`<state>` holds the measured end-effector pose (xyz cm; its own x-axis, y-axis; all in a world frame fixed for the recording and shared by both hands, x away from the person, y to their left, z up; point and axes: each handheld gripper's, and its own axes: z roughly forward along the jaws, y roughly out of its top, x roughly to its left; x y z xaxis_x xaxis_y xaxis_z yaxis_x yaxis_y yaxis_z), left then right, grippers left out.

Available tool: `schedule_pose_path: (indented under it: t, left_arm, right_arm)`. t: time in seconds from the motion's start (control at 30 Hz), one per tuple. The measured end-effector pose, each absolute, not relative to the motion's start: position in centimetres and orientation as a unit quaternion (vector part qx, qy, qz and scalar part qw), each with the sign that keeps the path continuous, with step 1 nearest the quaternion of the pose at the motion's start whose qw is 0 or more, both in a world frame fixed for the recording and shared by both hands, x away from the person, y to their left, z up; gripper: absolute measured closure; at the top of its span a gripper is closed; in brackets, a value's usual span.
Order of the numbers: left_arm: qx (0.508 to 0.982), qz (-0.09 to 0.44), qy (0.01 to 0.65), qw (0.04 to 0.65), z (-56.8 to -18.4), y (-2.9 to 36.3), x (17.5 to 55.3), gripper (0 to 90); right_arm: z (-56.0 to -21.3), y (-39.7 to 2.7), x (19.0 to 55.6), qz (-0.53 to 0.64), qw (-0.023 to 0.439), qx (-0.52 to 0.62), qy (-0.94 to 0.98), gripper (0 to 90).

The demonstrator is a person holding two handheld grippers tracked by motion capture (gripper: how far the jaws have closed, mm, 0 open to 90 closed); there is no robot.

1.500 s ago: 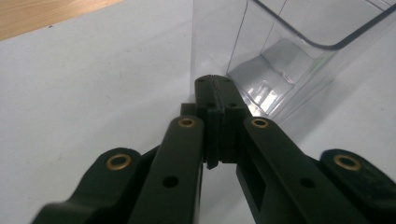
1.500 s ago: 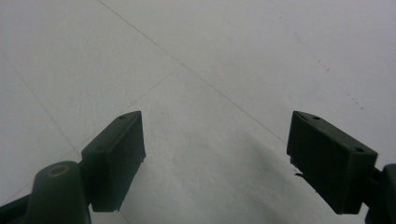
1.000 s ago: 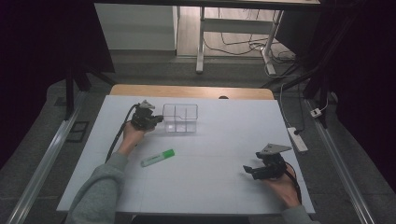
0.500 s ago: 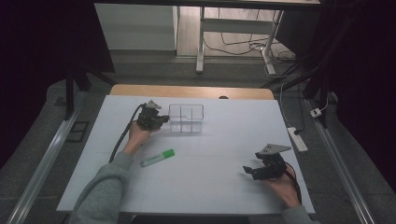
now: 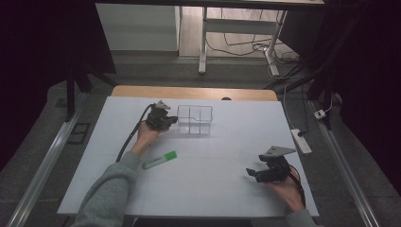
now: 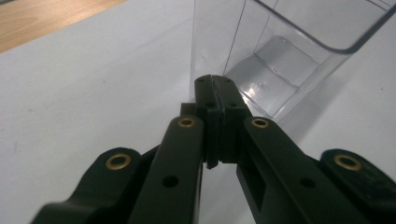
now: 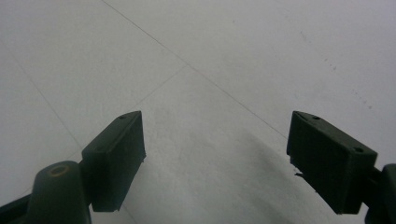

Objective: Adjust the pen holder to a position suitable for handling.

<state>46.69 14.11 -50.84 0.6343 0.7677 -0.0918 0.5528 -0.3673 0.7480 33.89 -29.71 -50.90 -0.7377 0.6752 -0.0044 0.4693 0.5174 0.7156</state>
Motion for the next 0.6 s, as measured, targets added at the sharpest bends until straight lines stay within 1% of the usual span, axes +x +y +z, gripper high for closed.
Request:
schedule_pose_path:
  t: [0.33,0.6]
  left_arm:
    - [0.823,0.131,0.39,0.391,-50.6,12.1,47.2,89.2]
    - [0.827,0.133,0.379,0.393,-49.7,13.1,46.4,89.3]
  right_arm:
    - [-50.9,-30.2,33.2,0.357,0.146,0.34,0.858,18.5]
    - [-50.8,-30.3,33.3,0.355,0.148,0.341,0.858,18.3]
